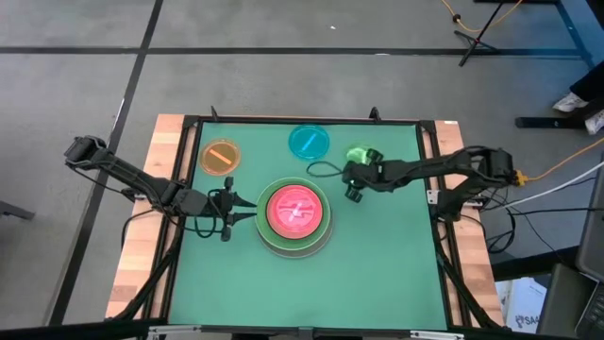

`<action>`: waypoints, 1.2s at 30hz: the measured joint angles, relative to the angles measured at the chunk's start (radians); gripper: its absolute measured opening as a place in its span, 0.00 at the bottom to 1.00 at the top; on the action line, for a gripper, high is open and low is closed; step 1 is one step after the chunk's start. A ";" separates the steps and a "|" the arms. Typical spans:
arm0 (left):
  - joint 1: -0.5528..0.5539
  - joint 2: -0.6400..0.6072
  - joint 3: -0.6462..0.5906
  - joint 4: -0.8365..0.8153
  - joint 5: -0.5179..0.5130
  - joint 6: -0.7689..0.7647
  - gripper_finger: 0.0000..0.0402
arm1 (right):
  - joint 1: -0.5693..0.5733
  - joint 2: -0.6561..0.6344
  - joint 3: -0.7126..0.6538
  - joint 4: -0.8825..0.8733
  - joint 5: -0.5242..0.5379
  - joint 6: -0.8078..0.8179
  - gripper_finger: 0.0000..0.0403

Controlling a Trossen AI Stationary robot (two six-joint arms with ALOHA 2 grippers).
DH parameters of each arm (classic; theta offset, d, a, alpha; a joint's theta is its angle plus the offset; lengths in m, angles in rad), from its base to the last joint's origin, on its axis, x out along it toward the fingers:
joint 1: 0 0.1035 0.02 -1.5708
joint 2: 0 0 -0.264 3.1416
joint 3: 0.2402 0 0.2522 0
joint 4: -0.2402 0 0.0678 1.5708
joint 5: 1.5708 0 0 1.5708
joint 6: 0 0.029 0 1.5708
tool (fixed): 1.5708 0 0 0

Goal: Stack plastic plates
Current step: Stack the light green plate on the pink plate

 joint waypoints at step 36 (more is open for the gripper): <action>0.000 0.000 0.000 0.003 0.000 0.007 0.25 | 0.344 0.199 0.135 0.550 -0.349 -0.305 0.00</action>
